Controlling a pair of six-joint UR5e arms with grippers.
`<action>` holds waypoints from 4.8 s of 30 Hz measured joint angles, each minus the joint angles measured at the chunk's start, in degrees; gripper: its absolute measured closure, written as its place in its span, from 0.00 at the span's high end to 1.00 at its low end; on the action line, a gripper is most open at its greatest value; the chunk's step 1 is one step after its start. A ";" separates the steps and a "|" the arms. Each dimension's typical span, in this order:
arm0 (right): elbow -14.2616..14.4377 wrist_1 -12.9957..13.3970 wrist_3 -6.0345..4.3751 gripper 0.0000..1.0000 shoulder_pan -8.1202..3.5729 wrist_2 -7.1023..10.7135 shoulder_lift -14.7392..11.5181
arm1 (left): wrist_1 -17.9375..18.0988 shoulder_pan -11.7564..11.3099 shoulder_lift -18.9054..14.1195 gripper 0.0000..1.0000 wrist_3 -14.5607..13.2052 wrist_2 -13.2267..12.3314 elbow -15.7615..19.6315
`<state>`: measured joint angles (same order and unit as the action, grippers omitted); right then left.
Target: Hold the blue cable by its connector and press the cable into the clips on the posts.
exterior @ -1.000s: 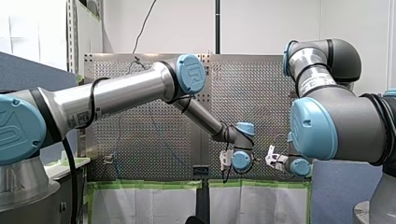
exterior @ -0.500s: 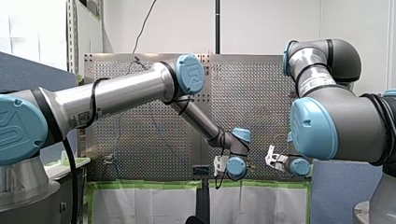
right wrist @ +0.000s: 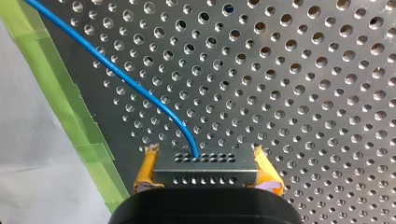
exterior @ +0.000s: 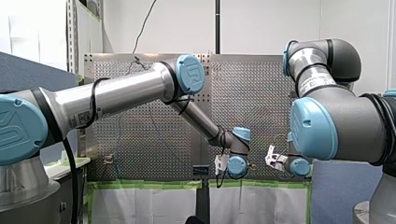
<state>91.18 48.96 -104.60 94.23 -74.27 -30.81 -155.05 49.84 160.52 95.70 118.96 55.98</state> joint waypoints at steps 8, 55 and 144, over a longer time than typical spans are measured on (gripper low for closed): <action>0.01 -0.02 -0.01 0.00 -0.01 0.00 0.01 | -0.08 0.17 0.00 1.00 0.00 -0.04 -0.02; 6.15 -1.15 7.11 0.00 -0.12 0.02 -2.50 | -4.04 2.54 -6.61 1.00 -1.66 3.52 10.95; 19.41 10.29 5.79 0.00 1.72 1.41 -4.47 | -44.52 -1.35 -5.51 1.00 4.50 -2.10 -2.58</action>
<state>110.59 59.25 -98.81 95.95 -72.87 -35.28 -199.57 48.49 155.01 100.21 116.86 53.40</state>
